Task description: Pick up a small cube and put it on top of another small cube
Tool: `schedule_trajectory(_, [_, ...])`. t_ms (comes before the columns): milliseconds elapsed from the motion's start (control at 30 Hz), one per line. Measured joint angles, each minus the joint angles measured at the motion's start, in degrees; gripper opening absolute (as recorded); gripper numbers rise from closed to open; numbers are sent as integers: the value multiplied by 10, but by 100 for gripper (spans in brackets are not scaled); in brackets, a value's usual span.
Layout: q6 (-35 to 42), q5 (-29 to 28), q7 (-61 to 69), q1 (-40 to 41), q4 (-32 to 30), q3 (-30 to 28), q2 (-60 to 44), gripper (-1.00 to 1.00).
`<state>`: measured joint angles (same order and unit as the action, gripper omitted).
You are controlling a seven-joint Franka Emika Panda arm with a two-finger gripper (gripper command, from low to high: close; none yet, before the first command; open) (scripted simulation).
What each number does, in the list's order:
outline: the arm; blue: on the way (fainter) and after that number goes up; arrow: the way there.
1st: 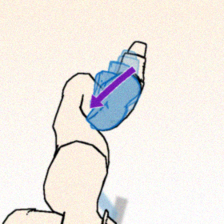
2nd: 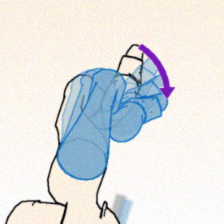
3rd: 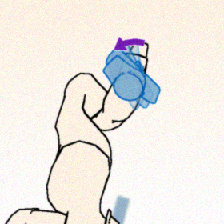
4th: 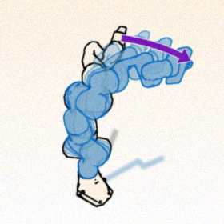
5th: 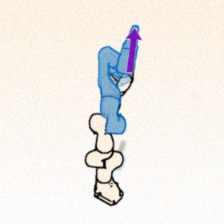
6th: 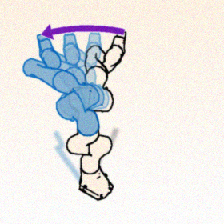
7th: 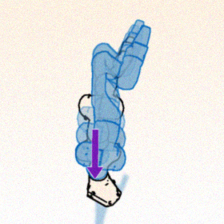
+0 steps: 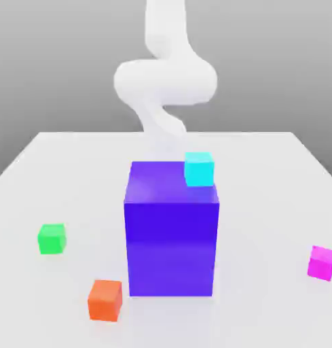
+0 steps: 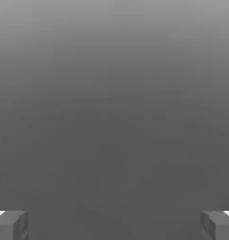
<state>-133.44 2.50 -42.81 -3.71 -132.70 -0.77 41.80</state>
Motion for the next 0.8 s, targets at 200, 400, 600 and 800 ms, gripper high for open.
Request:
schedule_trajectory(200, [-39, 60, 73, -83, -22, -6, -100, 0])
schedule_trajectory(400, [-75, 110, 138, -150, -43, 8, -198, 0])
schedule_trajectory(600, [-114, 137, 186, -205, -64, 40, -293, 0])
schedule_trajectory(800, [-160, 122, 204, -254, -88, 81, -385, 0])
